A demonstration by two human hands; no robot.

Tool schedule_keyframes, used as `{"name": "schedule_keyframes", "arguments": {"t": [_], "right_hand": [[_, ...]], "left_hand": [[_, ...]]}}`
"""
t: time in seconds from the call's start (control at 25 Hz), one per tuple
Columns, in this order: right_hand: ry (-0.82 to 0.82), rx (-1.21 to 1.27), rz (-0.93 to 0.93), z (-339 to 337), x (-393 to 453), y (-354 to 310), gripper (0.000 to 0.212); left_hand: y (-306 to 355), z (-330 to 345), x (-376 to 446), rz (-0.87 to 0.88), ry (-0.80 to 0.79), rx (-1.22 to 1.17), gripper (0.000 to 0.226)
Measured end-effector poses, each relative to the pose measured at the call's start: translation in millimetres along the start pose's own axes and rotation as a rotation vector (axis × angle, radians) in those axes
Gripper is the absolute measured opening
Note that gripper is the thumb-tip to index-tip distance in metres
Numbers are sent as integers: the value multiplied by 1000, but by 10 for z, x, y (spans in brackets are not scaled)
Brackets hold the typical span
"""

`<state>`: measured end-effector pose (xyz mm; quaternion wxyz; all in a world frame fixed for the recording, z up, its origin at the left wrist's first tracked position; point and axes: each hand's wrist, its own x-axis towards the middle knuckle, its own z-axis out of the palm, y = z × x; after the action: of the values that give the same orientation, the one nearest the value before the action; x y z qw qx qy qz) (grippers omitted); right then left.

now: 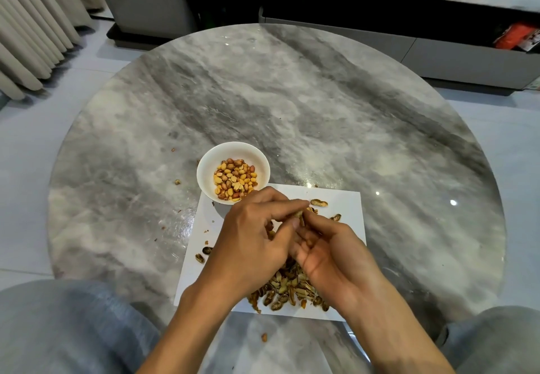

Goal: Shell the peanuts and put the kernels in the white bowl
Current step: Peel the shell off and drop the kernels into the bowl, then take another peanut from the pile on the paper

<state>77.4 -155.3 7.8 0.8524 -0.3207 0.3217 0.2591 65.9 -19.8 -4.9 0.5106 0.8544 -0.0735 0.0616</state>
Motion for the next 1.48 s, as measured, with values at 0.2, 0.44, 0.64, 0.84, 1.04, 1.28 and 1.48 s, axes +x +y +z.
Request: {"name": "schedule_keyframes", "arguments": {"t": [0.2,0.44,0.64,0.84,1.04,1.28,1.48], "right_hand": [[108,-200,-3,-78,55,22,22],[239,-329,26,-162,109,67,30],[129,-203,-9,-116,57,-73,19],[-26,-242,-119,599,244,-164,25],[-87,-607,-192,1019,491,-189,34],[99,-896,-456,182,155,-278,18],[165,-1386,-593,-531,-203,-344,17]], "left_hand": [[-23,-7,12,-145,57,30,27],[-36,-108,10,-314,-107,244,28],[-79,-429,25,-445,-377,425,39],[-158,-675,-16,-520,-294,503,29],[-384,-702,-252,-602,-118,469,29],[-537,-448,-347,-549,37,501,35],[-483,-209,-300,-320,-82,418,41]]}}
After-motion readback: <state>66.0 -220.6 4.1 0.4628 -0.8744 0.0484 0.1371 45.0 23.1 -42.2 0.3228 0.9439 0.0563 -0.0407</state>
